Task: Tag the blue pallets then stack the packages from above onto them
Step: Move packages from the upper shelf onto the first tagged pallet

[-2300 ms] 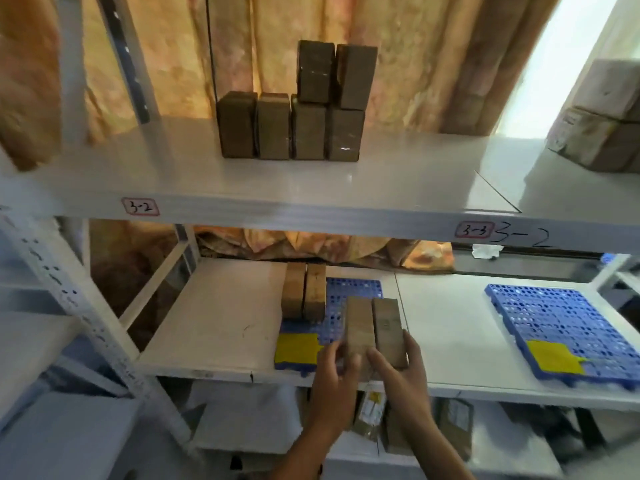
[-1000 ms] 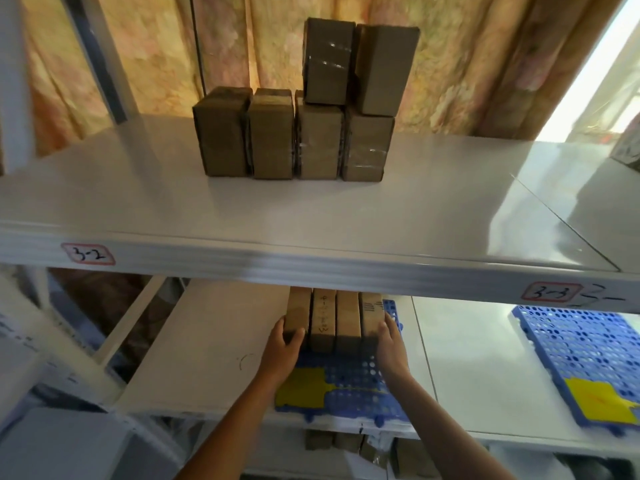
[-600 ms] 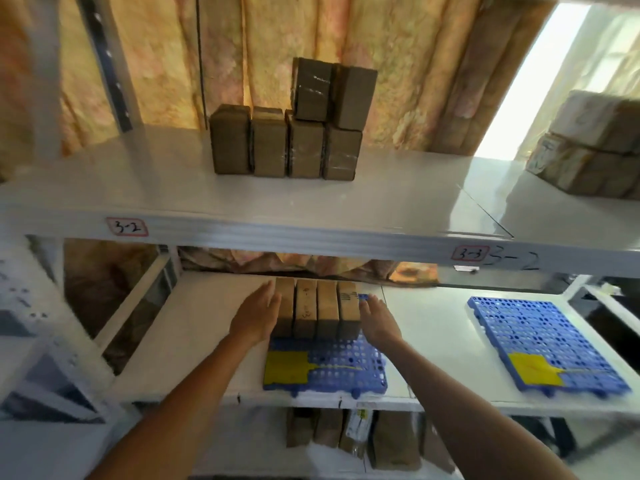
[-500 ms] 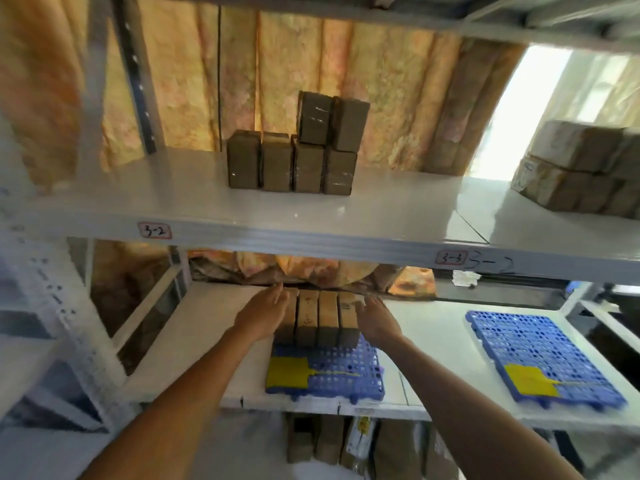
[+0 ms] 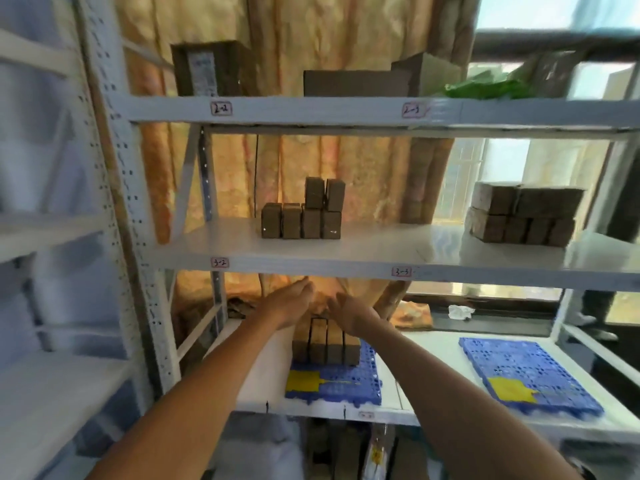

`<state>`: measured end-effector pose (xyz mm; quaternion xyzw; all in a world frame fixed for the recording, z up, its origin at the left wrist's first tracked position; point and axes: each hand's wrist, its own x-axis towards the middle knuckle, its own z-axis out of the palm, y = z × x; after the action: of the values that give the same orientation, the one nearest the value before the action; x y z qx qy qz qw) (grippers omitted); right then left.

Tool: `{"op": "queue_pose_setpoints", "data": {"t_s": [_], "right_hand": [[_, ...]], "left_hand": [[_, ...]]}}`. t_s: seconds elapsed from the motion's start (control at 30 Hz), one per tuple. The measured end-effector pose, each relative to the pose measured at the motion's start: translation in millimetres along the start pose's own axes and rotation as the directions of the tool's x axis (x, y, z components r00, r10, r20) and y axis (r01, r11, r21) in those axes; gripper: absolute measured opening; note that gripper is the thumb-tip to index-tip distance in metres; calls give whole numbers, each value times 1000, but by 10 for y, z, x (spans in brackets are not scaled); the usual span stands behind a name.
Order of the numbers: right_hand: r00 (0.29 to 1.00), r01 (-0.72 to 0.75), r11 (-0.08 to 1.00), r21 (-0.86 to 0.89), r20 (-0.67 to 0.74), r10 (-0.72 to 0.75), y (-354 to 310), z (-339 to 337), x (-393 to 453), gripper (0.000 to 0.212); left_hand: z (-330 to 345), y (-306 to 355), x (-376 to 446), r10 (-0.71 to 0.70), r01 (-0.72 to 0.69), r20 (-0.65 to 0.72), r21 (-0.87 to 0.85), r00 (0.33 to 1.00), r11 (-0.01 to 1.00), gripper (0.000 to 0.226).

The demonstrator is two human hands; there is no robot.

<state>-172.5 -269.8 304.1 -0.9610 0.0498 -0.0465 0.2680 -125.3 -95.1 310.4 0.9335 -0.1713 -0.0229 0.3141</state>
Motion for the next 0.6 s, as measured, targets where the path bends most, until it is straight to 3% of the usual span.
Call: {"op": "queue_pose_setpoints", "data": {"t_s": [0.13,0.3,0.47,0.6], "right_hand": [[989,100,993,-56,-100,-106,-192,-175,-119,50],[950,184,981,62,-268,-161,-358,-317,-105,54],[907,248,963,108,-375,-191,-411,-492,343,54],[830,301,950,78,-511,-221,-363,-614,952,40]], "left_hand": [[-258,102,-142,25,-24,-109,9,994,1000,73],[-430,233,-162,63,-63,-143,1,988,998,67],[-588,361,166,77,-98,-184,-110,980,989,66],[-748,375,672,80,-118,-225,-158,971,980,69]]}}
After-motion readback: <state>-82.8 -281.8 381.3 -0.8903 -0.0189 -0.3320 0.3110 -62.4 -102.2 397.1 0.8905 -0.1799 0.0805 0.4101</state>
